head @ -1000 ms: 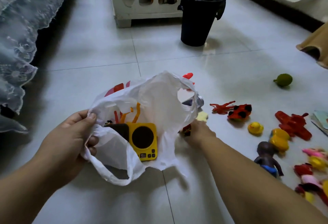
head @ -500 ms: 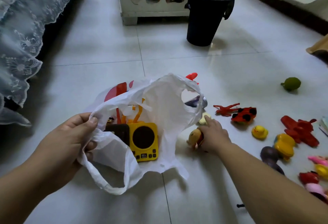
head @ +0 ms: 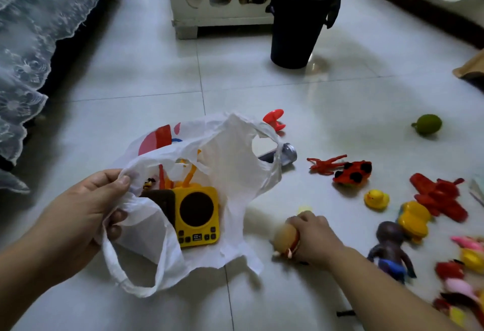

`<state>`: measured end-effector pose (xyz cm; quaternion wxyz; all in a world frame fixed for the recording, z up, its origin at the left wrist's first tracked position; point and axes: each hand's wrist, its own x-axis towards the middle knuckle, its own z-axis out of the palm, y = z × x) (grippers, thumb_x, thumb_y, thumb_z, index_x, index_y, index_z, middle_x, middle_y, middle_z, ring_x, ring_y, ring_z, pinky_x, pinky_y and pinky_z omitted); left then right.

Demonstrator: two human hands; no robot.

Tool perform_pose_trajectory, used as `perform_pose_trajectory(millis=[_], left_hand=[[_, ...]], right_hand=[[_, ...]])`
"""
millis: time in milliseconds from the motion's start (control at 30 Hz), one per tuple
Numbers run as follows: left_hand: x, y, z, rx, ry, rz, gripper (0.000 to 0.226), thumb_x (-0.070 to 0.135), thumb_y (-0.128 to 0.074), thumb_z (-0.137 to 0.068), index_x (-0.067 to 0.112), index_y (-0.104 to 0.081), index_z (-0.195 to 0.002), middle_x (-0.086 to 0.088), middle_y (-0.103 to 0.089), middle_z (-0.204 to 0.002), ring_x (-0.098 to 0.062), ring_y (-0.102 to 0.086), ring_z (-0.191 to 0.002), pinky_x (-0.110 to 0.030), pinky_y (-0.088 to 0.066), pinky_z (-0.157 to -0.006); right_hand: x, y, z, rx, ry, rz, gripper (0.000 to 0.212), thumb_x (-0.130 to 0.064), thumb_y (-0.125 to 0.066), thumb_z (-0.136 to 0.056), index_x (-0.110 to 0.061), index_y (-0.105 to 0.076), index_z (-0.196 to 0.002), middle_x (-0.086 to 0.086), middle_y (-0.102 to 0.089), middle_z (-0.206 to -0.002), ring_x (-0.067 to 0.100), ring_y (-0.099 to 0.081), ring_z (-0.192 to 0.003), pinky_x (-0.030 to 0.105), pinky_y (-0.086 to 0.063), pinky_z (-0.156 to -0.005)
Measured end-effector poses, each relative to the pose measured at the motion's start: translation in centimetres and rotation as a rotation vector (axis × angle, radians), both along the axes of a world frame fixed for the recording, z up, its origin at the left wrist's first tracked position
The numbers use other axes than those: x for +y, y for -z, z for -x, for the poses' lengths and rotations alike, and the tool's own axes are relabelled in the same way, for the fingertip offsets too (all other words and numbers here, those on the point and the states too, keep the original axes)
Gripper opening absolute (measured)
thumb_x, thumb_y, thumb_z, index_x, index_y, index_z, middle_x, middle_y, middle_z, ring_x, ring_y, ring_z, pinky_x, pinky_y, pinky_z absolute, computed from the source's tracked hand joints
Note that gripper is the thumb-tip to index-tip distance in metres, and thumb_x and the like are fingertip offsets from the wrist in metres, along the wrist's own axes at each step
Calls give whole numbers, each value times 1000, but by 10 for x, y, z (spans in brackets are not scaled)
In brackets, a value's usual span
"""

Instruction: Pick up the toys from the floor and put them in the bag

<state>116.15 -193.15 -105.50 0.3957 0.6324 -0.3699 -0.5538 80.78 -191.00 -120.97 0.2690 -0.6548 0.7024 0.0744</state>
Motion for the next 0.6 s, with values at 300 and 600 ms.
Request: perform_pose_trajectory(millis=[300, 600], left_hand=[[4, -8, 2, 57, -44, 40, 18, 27, -49, -95, 21, -65, -89, -1, -58, -69, -16, -36, -55, -22, -34, -45], [17, -23, 4, 123, -52, 79, 17, 20, -47, -96, 15, -62, -90, 2, -66, -59, -7, -54, -39, -16, -38, -34]], right_hand=[[85, -51, -46, -416, 467, 374, 56, -29, -76, -54, -45, -45, -97, -14, -50, -98, 8, -54, -92, 12, -40, -73], [-35, -114, -198, -358, 20, 226, 75, -44, -71, -75, -31, -32, -138, 8, -37, -139, 32, -32, -127, 41, -30, -107]])
